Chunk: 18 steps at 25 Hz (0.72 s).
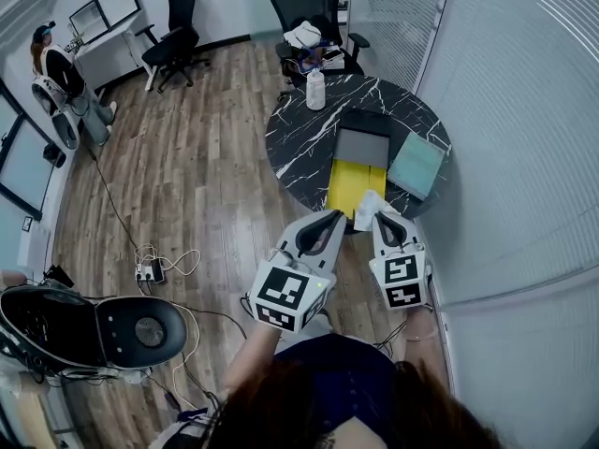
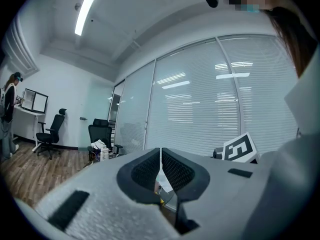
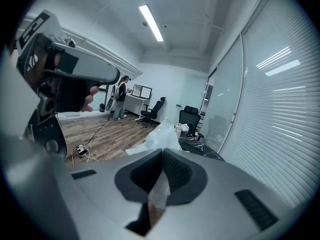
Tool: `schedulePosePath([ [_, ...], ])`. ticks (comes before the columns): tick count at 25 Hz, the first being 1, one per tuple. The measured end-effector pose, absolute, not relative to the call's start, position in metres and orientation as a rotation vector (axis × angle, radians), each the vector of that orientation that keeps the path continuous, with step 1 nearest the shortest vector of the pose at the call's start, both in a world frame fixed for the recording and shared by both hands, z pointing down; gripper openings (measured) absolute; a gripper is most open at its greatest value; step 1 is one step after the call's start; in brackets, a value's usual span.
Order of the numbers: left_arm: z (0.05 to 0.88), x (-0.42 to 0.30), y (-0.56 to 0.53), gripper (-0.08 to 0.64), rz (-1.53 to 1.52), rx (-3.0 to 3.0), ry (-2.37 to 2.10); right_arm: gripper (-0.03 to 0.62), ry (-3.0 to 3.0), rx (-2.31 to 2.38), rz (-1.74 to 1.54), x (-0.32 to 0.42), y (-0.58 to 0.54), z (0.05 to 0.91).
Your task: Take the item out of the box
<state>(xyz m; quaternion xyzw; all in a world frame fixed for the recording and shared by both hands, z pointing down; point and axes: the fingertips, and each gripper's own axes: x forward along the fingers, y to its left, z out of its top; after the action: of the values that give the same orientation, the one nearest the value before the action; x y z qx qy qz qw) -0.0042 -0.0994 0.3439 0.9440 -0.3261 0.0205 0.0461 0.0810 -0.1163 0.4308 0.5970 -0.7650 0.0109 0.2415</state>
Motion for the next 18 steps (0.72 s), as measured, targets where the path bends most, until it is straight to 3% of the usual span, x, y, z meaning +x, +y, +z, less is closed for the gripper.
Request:
schedulePosePath([
  [18, 0.339, -0.004, -0.052, 0.029, 0.089, 2.883, -1.027, 0.026, -2.134, 1.663, -0.038, 0.086, -0.058, 0.392],
])
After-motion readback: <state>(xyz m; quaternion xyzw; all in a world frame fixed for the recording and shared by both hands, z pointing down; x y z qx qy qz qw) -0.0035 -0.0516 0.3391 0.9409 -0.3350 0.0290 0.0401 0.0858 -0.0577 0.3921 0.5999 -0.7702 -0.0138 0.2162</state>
